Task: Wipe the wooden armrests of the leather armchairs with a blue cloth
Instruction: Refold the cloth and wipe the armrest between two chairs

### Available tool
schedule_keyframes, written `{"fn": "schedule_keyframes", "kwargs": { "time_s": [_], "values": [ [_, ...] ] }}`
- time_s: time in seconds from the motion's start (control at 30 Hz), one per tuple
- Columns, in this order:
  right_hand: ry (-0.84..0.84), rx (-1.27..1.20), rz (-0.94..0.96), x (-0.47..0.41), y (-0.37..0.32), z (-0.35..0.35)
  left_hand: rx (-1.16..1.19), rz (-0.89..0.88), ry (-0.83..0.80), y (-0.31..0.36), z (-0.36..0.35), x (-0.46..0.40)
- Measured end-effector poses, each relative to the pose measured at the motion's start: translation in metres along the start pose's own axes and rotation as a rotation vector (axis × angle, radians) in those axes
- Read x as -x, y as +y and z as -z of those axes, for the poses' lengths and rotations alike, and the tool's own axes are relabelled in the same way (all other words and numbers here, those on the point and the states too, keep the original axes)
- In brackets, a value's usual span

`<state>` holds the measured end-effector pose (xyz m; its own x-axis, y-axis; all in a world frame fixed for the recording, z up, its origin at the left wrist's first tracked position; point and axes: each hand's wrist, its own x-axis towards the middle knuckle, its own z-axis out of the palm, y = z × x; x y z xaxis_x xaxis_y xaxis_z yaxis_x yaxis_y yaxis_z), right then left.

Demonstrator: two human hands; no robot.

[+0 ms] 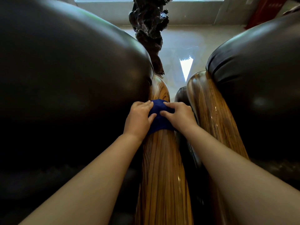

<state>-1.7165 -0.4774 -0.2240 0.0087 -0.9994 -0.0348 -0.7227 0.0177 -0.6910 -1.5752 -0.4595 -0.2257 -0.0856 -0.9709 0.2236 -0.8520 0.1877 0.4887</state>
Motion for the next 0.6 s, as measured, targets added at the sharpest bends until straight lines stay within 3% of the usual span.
{"fn": "schedule_keyframes", "kwargs": {
  "time_s": [0.1, 0.3, 0.47, 0.6],
  "values": [
    [-0.026, 0.207, 0.057, -0.002, -0.001, 0.007, 0.0, 0.003, 0.021, 0.0, 0.001, 0.003],
    [-0.258, 0.386, 0.124, 0.014, 0.004, 0.029, 0.01, -0.008, -0.142, 0.001, 0.016, 0.016],
    [-0.222, 0.284, 0.165, 0.039, 0.009, 0.026, -0.036, -0.064, -0.209, 0.007, 0.022, 0.038],
    [-0.162, 0.308, 0.201, 0.063, 0.015, 0.017, -0.019, -0.011, -0.19, 0.01, 0.023, 0.066]
  ]
}}
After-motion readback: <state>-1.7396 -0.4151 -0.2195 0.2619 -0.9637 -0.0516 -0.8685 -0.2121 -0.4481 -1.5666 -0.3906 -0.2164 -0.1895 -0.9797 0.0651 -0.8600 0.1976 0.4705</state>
